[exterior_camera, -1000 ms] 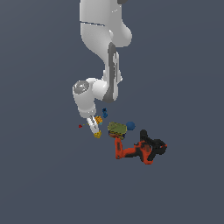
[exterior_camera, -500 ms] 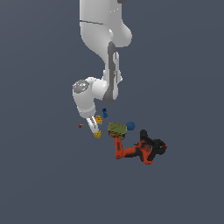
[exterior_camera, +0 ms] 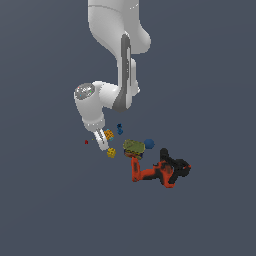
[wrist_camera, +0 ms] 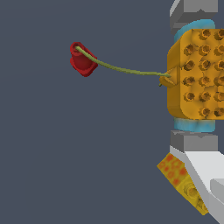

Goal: Pick up a designated object from a clutter of objects.

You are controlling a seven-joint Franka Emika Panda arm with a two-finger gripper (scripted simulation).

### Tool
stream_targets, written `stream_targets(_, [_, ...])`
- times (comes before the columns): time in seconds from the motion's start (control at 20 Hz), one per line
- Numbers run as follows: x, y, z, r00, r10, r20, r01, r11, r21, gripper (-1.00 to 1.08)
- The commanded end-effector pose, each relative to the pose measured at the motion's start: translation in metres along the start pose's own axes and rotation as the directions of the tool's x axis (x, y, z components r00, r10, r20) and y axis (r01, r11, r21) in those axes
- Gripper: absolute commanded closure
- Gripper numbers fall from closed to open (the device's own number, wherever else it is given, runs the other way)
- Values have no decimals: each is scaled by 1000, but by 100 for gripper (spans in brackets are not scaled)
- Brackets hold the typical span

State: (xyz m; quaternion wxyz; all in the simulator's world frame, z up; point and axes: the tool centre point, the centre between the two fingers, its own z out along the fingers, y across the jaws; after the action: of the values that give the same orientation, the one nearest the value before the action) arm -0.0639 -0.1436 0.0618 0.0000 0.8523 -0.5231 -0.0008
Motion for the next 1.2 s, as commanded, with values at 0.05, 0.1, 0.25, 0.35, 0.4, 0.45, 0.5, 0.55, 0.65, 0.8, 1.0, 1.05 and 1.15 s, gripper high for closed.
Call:
stream_targets(0.05, [11,-3,-27,1000,1,-1,-1,1000,-1,108])
stream_targets(0.1, [15,-4,-36,1000,1,-2,-1,1000,-1,108])
stream_targets(0.25, [27,-8,-64,1000,2,-3,-2,1000,-2,108])
stream_targets(0.35, [36,-10,-83,1000,3,-3,-3,1000,-3,108])
stream_targets(0.4, [40,-11,-93,1000,3,-3,-3,1000,-3,108])
stream_targets(0.45, [44,-12,-102,1000,3,-4,-3,1000,-4,108])
stream_targets(0.5, [48,-14,-112,1000,3,-4,-3,1000,-4,108])
stream_targets(0.55, [52,-15,-122,1000,3,-4,-3,1000,-4,108])
stream_targets(0.65, [60,-18,-141,1000,3,-4,-3,1000,-4,108])
stream_targets(0.8, [72,-22,-169,1000,3,-5,-3,1000,-4,108])
stream_targets(1.0, [88,-29,-206,1000,2,-4,-2,1000,-3,108])
stream_targets(1.05, [92,-30,-215,1000,2,-4,-2,1000,-3,108])
stream_targets(1.15, [99,-34,-232,1000,1,-4,-1,1000,-2,108])
